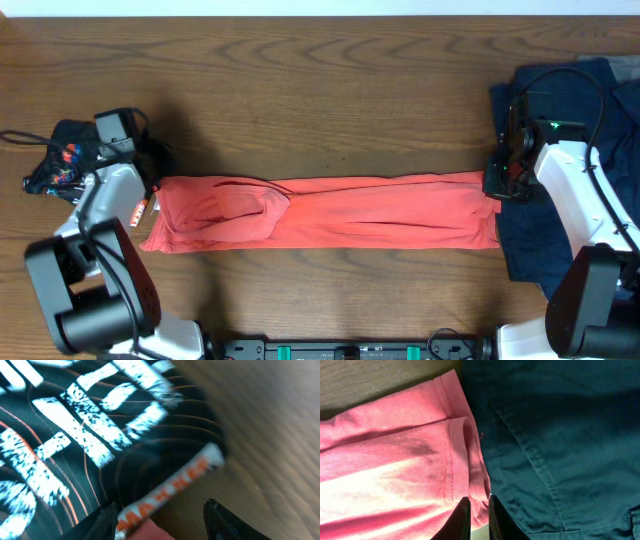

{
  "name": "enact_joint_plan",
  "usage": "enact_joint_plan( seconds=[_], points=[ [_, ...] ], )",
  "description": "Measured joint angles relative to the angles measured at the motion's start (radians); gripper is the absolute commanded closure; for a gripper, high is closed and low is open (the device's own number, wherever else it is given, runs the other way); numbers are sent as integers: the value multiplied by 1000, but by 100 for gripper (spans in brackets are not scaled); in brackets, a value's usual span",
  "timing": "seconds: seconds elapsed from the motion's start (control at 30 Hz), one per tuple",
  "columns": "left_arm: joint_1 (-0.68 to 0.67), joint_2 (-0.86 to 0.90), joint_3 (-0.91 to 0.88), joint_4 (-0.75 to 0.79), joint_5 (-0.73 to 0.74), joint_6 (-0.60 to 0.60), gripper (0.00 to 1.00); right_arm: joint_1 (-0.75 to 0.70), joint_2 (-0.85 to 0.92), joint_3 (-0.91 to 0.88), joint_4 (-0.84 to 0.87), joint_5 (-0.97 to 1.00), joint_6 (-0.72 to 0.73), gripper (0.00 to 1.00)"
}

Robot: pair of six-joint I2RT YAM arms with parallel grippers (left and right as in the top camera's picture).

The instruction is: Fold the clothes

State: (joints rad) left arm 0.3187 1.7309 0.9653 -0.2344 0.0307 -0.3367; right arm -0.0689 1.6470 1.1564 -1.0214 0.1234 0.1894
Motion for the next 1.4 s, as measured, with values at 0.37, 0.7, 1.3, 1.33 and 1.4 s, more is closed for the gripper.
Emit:
enact_joint_plan(
  seconds=[0.37,0.7,1.3,1.33,1.4],
  points=[
    [103,104,0,202,68,0,43,0,0,0,-19,-15,0,88],
    [123,160,16,346,105,1,42,0,0,0,-26,-35,-5,72],
    [-8,-149,78,-288,331,19,18,-137,1,0,21,-204,-166,56],
    [-32,-150,79,-345,335,25,19,-140,2,0,24,-206,-166,57],
    [-78,-146,74,-440,339,41,22,-149,10,-2,45,-211,-164,59]
  ],
)
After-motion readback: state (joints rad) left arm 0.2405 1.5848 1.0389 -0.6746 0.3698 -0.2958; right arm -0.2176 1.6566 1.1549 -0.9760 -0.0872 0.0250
